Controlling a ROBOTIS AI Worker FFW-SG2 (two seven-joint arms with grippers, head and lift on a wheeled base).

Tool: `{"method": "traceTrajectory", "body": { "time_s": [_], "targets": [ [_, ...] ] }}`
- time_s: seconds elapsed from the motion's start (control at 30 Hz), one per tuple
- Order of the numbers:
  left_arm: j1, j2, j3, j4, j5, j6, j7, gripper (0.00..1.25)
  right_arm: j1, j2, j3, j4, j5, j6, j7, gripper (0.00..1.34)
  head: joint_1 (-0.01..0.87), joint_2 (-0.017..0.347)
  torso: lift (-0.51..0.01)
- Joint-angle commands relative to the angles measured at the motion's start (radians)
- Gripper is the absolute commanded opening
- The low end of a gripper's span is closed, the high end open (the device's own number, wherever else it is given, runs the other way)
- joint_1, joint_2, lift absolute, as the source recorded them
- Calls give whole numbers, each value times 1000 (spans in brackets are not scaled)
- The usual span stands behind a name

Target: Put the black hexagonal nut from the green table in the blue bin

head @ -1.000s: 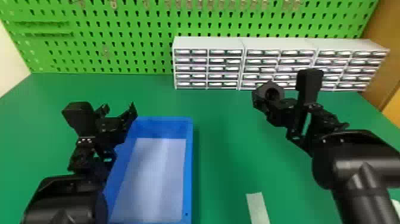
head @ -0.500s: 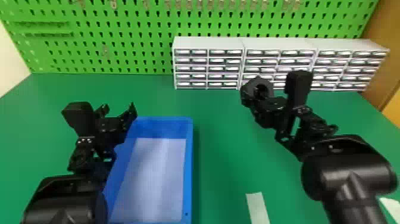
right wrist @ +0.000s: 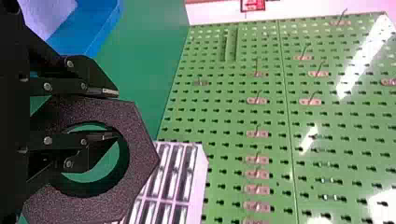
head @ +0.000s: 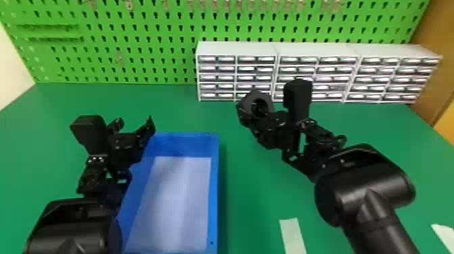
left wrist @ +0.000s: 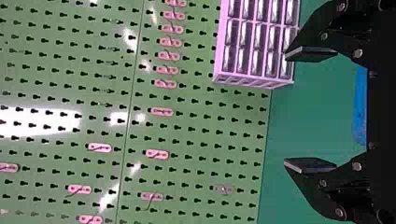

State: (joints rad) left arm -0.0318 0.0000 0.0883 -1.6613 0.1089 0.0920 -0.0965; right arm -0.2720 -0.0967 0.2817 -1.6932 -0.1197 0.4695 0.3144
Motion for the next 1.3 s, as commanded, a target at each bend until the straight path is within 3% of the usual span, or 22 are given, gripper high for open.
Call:
{"method": "traceTrajectory", "body": {
  "time_s": [0.0,0.8,1.27],
  "targets": [
    [0,-3,2,0,0,0,0,798,-18,-4,42,13,-20,6,0,213,686,51,-97],
    [-4,-3,13,0,-1,0,1,798,-125,-51,301,90,-195,3,0,213,686,51,-97],
    [-4,-3,18,0,-5,-2,3,798,-161,-57,396,144,-262,3,15,213,686,51,-97]
  ]
}}
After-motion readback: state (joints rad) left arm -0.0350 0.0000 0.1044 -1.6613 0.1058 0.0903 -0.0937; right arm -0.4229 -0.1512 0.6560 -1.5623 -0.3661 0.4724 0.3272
